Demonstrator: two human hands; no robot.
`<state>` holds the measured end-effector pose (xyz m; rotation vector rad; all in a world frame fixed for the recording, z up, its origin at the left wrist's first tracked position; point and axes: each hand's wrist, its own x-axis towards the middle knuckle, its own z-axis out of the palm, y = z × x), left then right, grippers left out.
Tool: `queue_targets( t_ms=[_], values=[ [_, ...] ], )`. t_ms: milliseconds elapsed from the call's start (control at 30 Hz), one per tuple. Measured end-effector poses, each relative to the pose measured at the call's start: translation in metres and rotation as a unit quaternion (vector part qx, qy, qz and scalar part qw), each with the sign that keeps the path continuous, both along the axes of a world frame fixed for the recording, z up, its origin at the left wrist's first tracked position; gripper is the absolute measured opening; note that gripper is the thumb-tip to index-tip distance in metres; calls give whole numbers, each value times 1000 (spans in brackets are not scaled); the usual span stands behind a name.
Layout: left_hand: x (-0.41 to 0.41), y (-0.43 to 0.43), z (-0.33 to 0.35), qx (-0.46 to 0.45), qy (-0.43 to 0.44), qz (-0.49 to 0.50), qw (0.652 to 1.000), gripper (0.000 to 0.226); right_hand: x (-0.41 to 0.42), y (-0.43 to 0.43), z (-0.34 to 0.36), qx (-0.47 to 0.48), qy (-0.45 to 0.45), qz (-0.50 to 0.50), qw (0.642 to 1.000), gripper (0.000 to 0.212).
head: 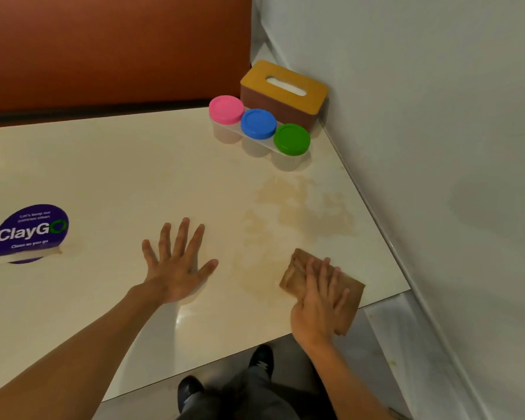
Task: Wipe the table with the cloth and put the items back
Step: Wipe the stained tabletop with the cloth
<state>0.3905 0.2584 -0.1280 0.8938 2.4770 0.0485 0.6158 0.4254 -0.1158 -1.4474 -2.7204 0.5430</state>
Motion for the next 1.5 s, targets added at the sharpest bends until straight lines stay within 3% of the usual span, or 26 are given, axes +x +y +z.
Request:
queue_targets(
  t_ms=[300, 467, 600, 700, 800, 933, 1100, 1167, 1500],
  values=[
    [-4, -3, -2, 17, -14, -16, 1000, 78, -1, -87, 4, -48, -21, 103, 993, 98],
    [-3, -18, 3, 110, -19, -1, 994, 69, 11, -86, 30, -123, -36, 161, 979, 91],
    [-3, -39, 2, 84, 17, 32, 996, 72, -2, -42, 79, -249, 87, 161, 951, 60],
    [-6, -47, 0, 56, 17, 33, 998, 70, -36, -6, 112, -298, 147, 189, 924, 55],
    [-7, -43, 0, 49, 10, 33, 998, 68, -86, 21, 124, -273, 167, 242, 916, 64],
    [-5, -42, 0, 32, 10, 28, 999, 67, -159, 35, 110, -151, 148, 374, 903, 70],
    [-7, -42, 3, 27, 4, 25, 999, 61, -200, 30, 55, -8, -13, 521, 854, 76],
    [-7, -43, 4, 31, 1, 22, 999, 58, -187, 24, 35, -10, -58, 532, 845, 84],
    [-10, -46, 6, 27, -11, 32, 999, 55, -104, 7, 9, -44, 4, 579, 814, 89]
  ],
)
